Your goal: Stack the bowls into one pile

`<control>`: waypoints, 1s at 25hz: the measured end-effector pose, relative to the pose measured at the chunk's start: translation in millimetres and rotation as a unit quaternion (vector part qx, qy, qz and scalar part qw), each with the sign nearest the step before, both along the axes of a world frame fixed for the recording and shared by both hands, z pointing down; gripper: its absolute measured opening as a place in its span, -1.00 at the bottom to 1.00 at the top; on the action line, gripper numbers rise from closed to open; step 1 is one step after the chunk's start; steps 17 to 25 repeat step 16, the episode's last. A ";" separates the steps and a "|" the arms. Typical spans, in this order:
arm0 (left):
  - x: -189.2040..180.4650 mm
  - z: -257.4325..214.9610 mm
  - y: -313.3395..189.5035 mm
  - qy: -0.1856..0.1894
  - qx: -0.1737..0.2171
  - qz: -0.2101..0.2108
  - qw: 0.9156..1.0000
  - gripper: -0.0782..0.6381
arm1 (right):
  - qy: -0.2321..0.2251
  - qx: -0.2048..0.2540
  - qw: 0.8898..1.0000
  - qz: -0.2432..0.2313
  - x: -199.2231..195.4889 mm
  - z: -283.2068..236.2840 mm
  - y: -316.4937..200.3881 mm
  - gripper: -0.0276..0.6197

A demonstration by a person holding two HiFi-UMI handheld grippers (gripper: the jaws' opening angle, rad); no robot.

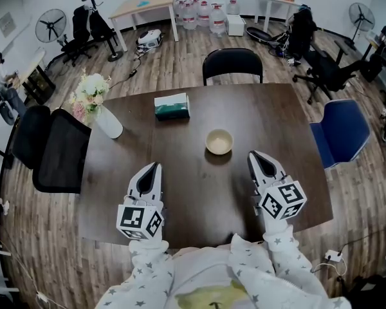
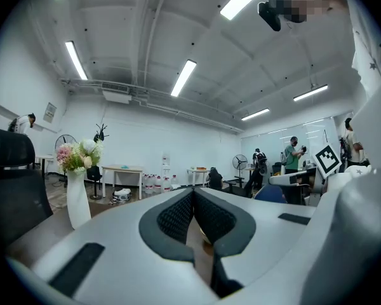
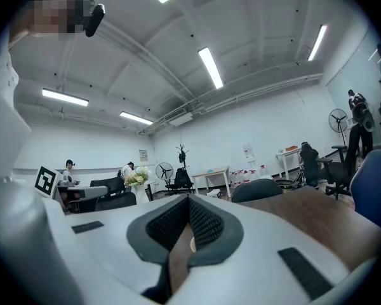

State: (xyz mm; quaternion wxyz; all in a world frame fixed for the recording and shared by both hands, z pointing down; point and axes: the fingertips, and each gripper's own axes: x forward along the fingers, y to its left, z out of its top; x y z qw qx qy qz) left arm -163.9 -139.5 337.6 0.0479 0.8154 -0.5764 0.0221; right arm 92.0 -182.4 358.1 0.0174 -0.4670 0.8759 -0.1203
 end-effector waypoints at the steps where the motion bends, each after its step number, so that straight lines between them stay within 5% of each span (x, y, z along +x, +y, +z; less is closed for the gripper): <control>1: -0.7 -0.3 0.1 0.000 0.001 -0.001 1.000 -0.71 | 0.000 0.003 1.000 0.001 0.5 -0.6 0.0 -0.85; 25: -4.8 -4.0 0.6 -0.013 0.006 -0.007 1.000 -0.71 | 0.016 0.014 1.000 0.013 -0.3 -2.2 3.6 -0.85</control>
